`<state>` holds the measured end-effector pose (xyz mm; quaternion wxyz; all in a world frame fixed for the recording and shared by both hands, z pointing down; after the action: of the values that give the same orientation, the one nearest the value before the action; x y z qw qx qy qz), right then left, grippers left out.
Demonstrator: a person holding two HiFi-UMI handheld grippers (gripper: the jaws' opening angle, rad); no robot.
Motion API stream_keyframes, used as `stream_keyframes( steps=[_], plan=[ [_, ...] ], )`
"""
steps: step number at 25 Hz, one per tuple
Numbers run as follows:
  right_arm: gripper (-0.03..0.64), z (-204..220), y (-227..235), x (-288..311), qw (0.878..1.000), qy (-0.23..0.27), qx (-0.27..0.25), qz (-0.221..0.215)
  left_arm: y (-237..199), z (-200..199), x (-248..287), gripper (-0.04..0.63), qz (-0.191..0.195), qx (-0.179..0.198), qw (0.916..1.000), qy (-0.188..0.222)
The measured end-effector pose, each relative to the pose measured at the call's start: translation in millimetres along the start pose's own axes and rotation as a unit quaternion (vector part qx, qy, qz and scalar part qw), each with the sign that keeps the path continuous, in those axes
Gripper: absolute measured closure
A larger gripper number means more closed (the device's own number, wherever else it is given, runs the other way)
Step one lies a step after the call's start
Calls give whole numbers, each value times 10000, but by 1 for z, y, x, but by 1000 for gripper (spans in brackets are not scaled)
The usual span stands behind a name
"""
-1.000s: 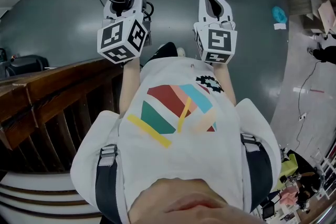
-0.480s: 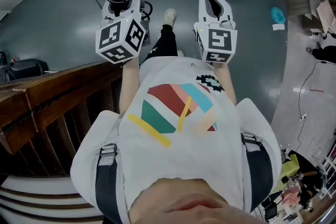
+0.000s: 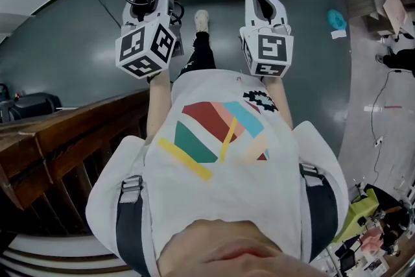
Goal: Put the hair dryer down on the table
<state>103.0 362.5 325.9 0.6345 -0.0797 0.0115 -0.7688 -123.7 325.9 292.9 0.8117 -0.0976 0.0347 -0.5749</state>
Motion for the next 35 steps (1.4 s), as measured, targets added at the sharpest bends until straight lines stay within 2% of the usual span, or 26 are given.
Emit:
stream_keyframes(
  steps=[10,22,35],
  plan=[
    [606,-5,21,42,10000,51,0,73,-15,-9,47,374,-97,-73,9999,108],
    [606,2,39,86,9998,-14,131,142,-21,-3,99,374,-81,58,9999,-69],
    [606,-6,37,181,9998,0,173,-91,-50,-14,171,374,-80,213,9996,-151]
  ],
)
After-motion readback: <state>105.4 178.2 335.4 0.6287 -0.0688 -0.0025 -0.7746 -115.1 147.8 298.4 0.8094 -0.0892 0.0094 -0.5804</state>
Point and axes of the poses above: the fingertips, and each gripper's own axes: x forward along the fingers, y to its right, z out of its underside, the point moved 5 cm from there along -x, backward along the fingers, and after that the axes turned 2 degrees about z, right-handed, at the moved point
